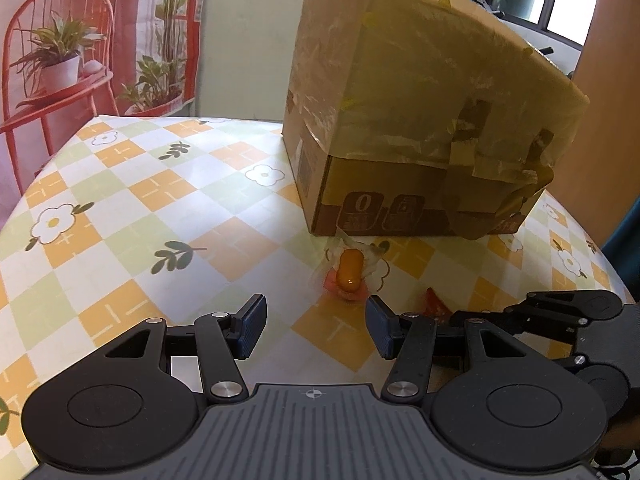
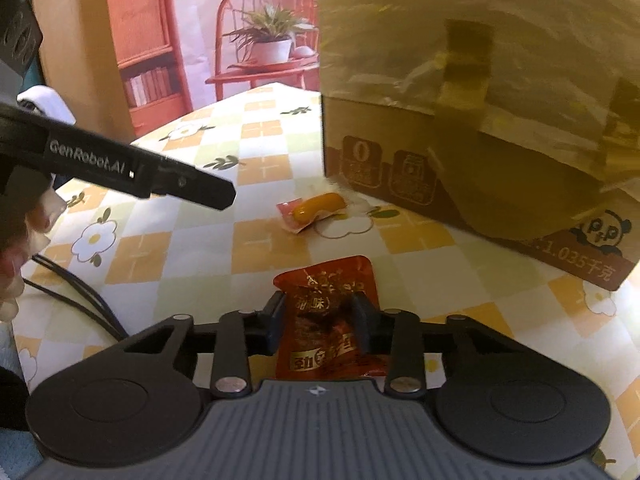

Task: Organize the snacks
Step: 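Grasp the red spicy snack pack with the right tool while the left grasps the sausage stick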

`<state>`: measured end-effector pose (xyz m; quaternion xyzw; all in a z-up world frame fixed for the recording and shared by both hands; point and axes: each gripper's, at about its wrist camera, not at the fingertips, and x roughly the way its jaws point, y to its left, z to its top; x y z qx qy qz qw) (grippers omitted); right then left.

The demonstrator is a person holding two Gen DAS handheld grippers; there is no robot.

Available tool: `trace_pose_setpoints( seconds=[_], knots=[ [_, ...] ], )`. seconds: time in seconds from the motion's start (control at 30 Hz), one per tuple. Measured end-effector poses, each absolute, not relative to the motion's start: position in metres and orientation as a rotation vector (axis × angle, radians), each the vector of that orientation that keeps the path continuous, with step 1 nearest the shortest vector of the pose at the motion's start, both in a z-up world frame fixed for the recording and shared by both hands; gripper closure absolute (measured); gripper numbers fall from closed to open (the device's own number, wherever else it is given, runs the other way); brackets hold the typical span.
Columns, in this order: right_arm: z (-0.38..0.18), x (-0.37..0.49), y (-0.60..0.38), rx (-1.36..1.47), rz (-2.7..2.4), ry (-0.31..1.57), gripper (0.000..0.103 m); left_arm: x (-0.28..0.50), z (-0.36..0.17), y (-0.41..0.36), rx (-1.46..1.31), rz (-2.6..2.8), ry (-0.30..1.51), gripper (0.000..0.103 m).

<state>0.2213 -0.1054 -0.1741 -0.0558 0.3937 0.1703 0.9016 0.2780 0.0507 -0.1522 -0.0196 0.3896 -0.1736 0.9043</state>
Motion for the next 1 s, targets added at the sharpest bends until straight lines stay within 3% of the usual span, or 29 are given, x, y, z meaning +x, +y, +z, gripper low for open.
trace_pose_setpoints(
  seconds=[0.7, 0.8, 1.0],
  knots=[
    [-0.169, 0.215, -0.167, -0.022, 0.204, 0.773, 0.074, 0.321, -0.182, -0.001, 0.083, -0.374, 0.83, 0.046],
    [-0.17, 0.215, -0.166, -0.033, 0.203, 0.774, 0.071, 0.318, -0.182, 0.002, 0.072, -0.395, 0.817, 0.058],
    [-0.171, 0.22, -0.158, -0.071, 0.202, 0.797, 0.059, 0.312, -0.18, 0.004, 0.071, -0.398, 0.8, 0.064]
  ],
)
